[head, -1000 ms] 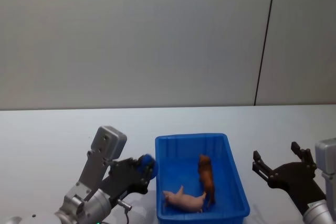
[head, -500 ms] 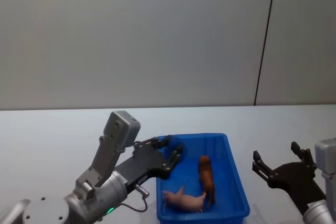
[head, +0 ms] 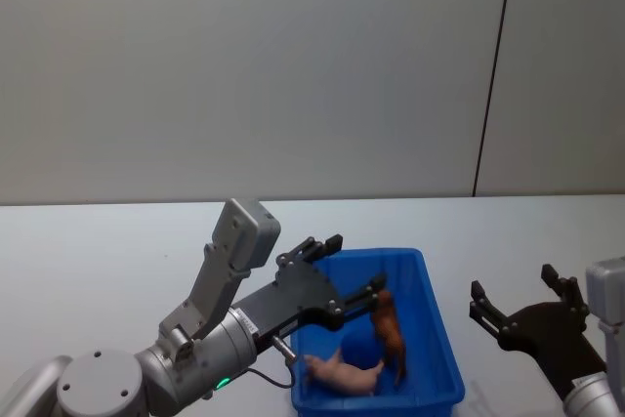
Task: Pick up the two dolls from the table and place them into the box.
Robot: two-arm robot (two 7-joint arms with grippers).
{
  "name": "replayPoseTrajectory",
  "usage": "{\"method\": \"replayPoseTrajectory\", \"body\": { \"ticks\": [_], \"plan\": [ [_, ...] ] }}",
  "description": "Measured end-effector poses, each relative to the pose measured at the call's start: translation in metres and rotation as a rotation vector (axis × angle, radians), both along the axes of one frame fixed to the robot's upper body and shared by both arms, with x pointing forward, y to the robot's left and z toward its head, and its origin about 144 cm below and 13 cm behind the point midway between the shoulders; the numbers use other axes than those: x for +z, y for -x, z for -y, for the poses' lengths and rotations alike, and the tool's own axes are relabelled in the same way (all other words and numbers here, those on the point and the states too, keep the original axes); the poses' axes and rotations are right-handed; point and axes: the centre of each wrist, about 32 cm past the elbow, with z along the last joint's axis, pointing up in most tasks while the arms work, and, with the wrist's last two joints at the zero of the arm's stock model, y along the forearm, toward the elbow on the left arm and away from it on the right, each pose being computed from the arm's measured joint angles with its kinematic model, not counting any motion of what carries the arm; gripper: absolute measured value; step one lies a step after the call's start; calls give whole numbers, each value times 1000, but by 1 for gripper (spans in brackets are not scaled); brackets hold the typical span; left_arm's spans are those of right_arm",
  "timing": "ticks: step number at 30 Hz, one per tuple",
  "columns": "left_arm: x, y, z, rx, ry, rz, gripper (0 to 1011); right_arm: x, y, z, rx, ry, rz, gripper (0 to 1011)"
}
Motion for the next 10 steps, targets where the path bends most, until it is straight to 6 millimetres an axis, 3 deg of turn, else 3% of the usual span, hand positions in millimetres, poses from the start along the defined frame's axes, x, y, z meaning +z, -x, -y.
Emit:
{"method": "replayPoseTrajectory", "body": {
  "ticks": [6,10],
  "plan": [
    [1,-2,2,-19,3,6,945,0,0,0,0,0,0,1001],
    [2,-2,3,-28,5,8,1001,0,0,0,0,0,0,1001]
  ]
}}
